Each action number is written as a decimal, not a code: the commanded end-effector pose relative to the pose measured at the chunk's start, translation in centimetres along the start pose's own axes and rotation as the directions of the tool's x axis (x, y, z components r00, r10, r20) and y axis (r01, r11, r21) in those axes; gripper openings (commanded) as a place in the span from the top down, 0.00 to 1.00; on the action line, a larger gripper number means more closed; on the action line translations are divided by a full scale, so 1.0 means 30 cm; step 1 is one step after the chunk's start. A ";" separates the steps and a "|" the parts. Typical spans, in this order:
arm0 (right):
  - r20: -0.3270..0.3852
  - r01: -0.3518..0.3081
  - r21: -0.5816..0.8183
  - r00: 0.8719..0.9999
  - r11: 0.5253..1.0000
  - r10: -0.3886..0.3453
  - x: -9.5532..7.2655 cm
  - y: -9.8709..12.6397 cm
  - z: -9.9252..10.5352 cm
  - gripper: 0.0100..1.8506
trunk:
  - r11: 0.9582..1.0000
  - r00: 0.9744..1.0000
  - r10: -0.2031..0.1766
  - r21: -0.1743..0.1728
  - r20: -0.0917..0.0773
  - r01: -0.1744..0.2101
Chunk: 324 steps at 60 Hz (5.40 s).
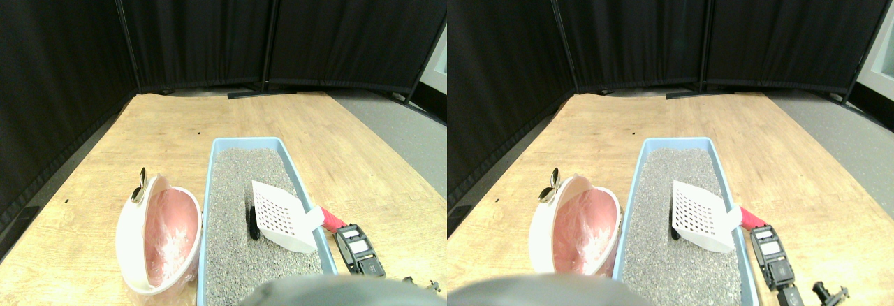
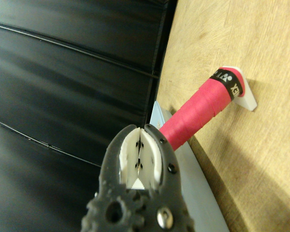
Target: Scoop (unimanual)
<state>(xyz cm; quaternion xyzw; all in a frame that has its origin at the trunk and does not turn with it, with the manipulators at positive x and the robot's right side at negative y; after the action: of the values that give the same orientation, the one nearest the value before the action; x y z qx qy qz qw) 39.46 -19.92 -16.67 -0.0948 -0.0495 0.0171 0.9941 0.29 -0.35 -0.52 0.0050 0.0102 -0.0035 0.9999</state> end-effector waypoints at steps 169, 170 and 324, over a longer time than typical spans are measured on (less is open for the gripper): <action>-0.081 0.063 0.405 0.996 0.912 -0.033 0.166 -0.048 -0.096 0.45 | 0.999 0.999 -0.023 -0.033 -0.042 0.021; -0.082 0.065 0.413 0.996 0.909 -0.034 0.167 -0.049 -0.098 0.45 | 0.999 0.999 -0.022 -0.033 -0.043 0.021; 0.155 -0.099 0.191 0.986 0.977 0.069 0.276 -0.197 0.144 0.97 | 0.994 0.999 0.024 -0.109 -0.045 -0.029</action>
<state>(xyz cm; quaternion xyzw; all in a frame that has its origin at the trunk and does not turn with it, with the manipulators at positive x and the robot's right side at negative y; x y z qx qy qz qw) 47.33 -24.95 -13.16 -0.0032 -0.0804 0.0663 0.9945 -0.16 -0.49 -0.25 -0.0345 0.0266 0.0037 0.9990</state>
